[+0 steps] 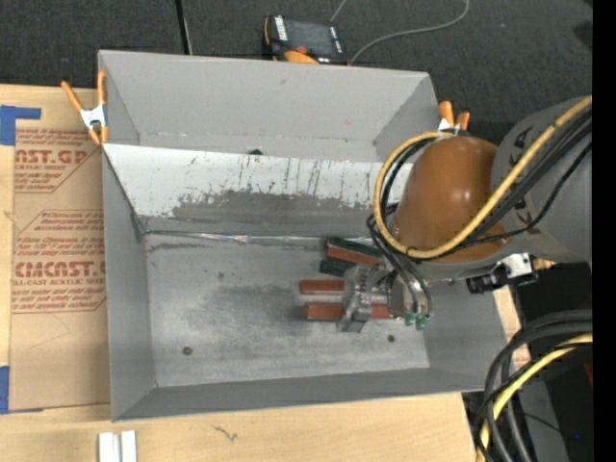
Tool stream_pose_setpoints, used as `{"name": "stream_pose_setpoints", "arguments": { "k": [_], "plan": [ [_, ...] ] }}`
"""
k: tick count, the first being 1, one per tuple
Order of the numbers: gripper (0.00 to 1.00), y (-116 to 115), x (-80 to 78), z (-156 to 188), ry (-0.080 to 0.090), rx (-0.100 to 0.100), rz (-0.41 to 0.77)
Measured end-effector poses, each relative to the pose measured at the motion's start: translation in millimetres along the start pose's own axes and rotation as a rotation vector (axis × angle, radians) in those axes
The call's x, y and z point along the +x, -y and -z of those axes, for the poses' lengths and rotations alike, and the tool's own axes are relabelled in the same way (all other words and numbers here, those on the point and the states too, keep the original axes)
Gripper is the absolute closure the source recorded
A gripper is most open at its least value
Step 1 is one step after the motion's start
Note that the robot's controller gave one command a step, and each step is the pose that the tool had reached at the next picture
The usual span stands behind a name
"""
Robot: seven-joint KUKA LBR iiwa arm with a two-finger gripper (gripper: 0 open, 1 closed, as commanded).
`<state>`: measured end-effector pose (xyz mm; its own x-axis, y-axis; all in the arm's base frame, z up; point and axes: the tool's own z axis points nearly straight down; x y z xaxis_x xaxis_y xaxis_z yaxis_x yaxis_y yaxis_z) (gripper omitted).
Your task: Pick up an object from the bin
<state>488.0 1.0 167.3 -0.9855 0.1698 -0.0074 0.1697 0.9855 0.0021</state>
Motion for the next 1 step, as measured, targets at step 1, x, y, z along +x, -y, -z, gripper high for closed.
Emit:
{"name": "stream_pose_setpoints", "arguments": {
  "k": [1],
  "plan": [
    [1.00,-0.8,-1.0,33.2,-0.003,0.000,0.001]
  ]
}}
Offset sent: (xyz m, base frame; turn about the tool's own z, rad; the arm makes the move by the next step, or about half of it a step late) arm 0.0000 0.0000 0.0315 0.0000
